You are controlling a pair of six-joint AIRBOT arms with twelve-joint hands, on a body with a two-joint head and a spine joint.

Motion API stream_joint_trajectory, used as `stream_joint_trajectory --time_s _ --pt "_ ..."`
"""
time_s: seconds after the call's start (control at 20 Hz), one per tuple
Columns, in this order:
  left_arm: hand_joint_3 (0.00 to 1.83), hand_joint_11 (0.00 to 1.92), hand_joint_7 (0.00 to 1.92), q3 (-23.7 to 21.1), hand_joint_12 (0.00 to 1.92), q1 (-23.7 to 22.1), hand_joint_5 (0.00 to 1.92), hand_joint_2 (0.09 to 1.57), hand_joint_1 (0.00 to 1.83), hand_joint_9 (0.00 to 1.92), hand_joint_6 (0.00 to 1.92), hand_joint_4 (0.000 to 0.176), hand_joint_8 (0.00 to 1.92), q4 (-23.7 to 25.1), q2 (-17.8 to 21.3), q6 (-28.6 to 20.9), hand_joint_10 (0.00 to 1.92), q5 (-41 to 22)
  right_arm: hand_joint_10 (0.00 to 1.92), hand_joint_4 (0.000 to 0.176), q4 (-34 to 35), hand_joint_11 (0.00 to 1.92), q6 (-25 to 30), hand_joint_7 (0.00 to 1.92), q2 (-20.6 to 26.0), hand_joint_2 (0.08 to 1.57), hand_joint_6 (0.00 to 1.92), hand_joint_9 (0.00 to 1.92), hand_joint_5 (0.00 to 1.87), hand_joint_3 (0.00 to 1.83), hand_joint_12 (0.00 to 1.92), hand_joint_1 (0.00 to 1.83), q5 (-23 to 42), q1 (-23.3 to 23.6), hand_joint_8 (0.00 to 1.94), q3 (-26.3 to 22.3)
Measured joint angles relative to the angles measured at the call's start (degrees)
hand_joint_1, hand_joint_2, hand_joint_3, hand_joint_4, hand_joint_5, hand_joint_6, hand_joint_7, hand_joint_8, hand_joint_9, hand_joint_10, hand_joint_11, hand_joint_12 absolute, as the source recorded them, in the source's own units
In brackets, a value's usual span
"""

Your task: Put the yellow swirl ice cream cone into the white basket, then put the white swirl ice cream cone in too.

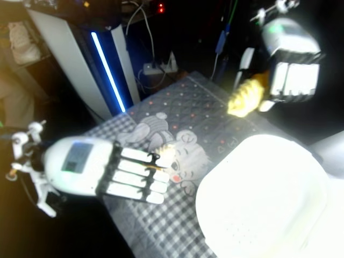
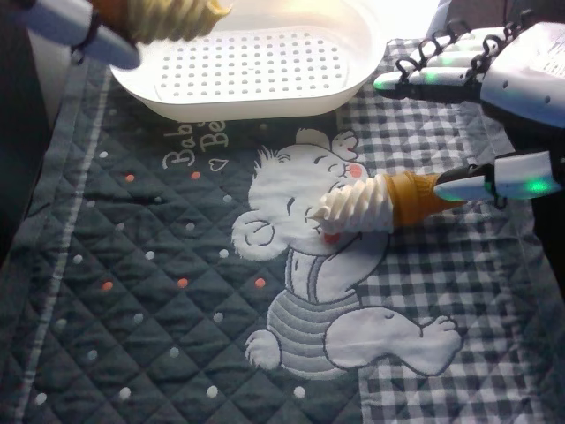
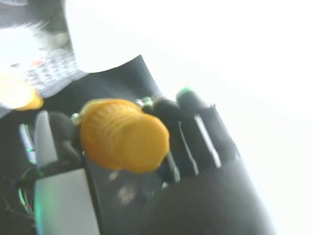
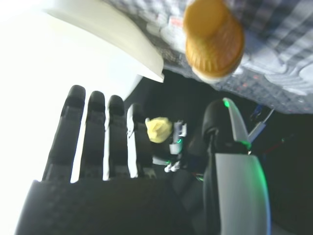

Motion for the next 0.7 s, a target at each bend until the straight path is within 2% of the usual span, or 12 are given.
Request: stream_joint_trajectory --time_s 0.05,0.1,0.15,0.2,0.3,0.35,0.4,0.45,0.5,0.55,0.6,0.7 --pt "0.00 0.93 0.80 3.3 1.92 -0.6 1.20 1.02 1.17 0.84 0.61 0.000 1.41 -0.9 -2.9 0.1 1.80 1.7 0.01 0.021 -0.5 0.38 0.1 0.36 -0.4 1.05 0.01 0.37 0.31 0.00 0.02 0.70 0.0 0.0 0.01 0.3" --pt "0.00 1.02 0.80 6.6 1.92 -0.9 1.20 1.02 1.17 0.89 0.61 0.000 1.44 -1.5 -5.6 0.3 1.85 3.1 0.01 0.028 -0.5 0.38 0.1 0.36 -0.8 1.04 0.01 0.37 0.30 0.00 0.02 0.67 0.0 0.0 0.01 0.5" --pt "0.00 0.99 0.78 11.3 1.92 -0.9 1.04 0.93 1.08 0.88 0.32 0.000 1.36 -1.6 -10.1 0.4 1.76 6.7 0.01 0.023 -0.9 0.38 0.1 0.36 -1.2 1.05 0.00 0.37 0.30 0.00 0.02 0.66 0.1 0.0 0.01 1.0" --pt "0.00 0.99 0.78 13.9 1.92 -0.9 1.04 0.93 1.08 0.88 0.32 0.000 1.36 -2.0 -12.6 0.4 1.76 8.5 0.01 0.023 -1.1 0.38 0.1 0.36 -1.3 1.05 0.00 0.37 0.30 0.00 0.02 0.66 -0.1 0.0 0.01 1.2" --pt "0.00 0.87 0.72 18.6 1.92 -0.8 1.04 0.87 0.99 0.77 0.07 0.000 1.28 -2.2 -17.4 0.5 1.70 12.3 0.01 0.000 -0.8 0.39 0.1 0.36 -1.6 1.06 0.00 0.37 0.29 0.00 0.02 0.75 0.2 0.0 0.00 1.3" --pt "0.00 0.85 0.68 21.2 1.92 -0.6 1.00 0.85 0.96 0.75 0.02 0.000 1.34 -2.4 -19.8 0.5 1.75 13.9 0.01 0.016 -1.5 0.41 0.1 0.37 -1.6 1.05 0.00 0.39 0.30 0.00 0.03 0.74 0.3 0.0 0.01 1.3" --pt "0.00 0.81 0.66 23.2 1.92 -0.5 0.96 0.84 0.93 0.73 0.00 0.000 1.36 -2.4 -21.8 0.5 1.77 15.6 0.01 0.018 -1.9 0.40 0.1 0.37 -1.9 1.06 0.00 0.39 0.30 0.00 0.03 0.74 0.3 0.0 0.01 1.7" --pt "0.00 0.65 0.60 24.7 1.92 -0.3 0.89 0.85 0.87 0.63 0.00 0.000 1.32 -2.4 -23.3 0.4 1.71 16.8 0.01 0.022 -1.8 0.40 0.1 0.37 -2.4 1.06 0.00 0.39 0.30 0.00 0.02 0.73 0.3 0.0 0.00 2.1" --pt "0.00 0.45 0.60 25.6 1.77 0.2 0.79 0.86 0.81 0.55 0.00 0.003 0.99 -2.7 -24.0 0.4 1.39 17.0 0.00 0.022 -1.8 0.39 0.1 0.36 -2.5 1.07 0.00 0.38 0.29 0.01 0.02 0.73 0.3 0.0 0.00 2.1" --pt "0.00 0.32 0.61 27.1 1.66 0.7 0.68 0.86 0.79 0.50 0.00 0.022 0.72 -3.7 -25.0 0.3 1.18 17.4 0.01 0.006 -1.9 0.41 0.1 0.38 -2.7 1.06 0.01 0.39 0.31 0.00 0.02 0.75 0.6 0.0 0.01 2.1" --pt "0.00 0.28 0.62 28.1 1.65 1.1 0.64 0.85 0.80 0.47 0.00 0.028 0.61 -3.7 -25.5 0.2 1.13 18.0 0.01 0.004 -1.9 0.40 0.2 0.37 -2.9 1.06 0.01 0.39 0.31 0.00 0.02 0.76 0.9 0.0 0.00 2.1" --pt "0.00 0.23 0.48 28.9 1.82 1.8 0.55 0.84 0.79 0.35 0.00 0.024 0.82 -3.7 -25.7 0.2 1.36 19.6 0.00 0.018 -2.0 0.39 0.2 0.36 -3.3 1.06 0.00 0.38 0.29 0.00 0.02 0.77 1.3 0.0 0.00 2.1"
